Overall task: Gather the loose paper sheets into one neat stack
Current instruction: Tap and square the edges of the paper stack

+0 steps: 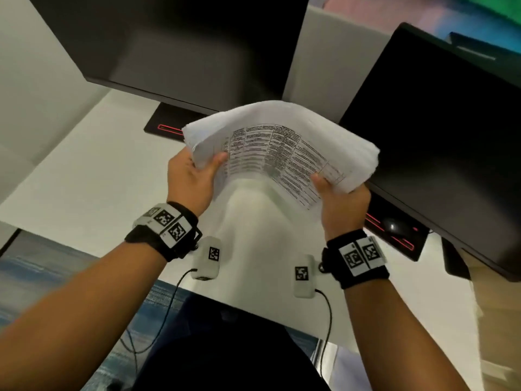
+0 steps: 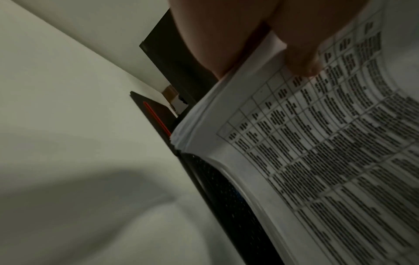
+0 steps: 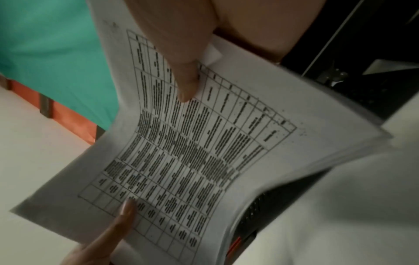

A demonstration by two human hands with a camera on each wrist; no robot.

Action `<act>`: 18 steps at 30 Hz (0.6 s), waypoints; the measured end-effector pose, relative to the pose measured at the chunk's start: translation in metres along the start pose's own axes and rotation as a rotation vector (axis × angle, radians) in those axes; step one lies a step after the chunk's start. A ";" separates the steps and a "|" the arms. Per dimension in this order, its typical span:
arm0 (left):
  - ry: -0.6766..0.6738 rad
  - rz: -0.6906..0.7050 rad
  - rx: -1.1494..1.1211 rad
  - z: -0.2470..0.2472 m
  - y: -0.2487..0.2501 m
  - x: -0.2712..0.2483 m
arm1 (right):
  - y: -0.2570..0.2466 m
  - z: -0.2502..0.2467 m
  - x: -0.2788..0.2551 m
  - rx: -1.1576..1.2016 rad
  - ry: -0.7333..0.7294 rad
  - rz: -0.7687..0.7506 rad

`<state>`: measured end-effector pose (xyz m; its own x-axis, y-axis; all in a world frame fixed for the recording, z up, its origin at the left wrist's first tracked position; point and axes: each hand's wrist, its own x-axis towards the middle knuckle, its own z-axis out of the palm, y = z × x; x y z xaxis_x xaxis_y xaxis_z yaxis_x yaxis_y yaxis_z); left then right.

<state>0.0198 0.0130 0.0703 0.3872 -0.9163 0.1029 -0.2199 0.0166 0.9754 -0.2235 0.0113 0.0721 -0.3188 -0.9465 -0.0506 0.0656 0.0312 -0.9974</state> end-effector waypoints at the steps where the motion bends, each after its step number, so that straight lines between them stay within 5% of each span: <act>1: -0.005 0.021 0.019 0.003 -0.003 -0.005 | 0.006 -0.001 -0.006 0.015 0.030 -0.003; 8: -0.258 -0.125 0.142 -0.007 -0.037 -0.002 | 0.036 -0.021 -0.009 -0.143 0.089 0.204; 18: -0.304 -0.010 0.031 -0.014 -0.032 0.001 | 0.020 -0.025 -0.019 -0.076 -0.007 -0.094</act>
<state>0.0398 0.0167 0.0420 0.1047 -0.9942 0.0254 -0.2468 -0.0013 0.9691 -0.2401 0.0382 0.0518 -0.3133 -0.9487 0.0438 -0.0367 -0.0340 -0.9987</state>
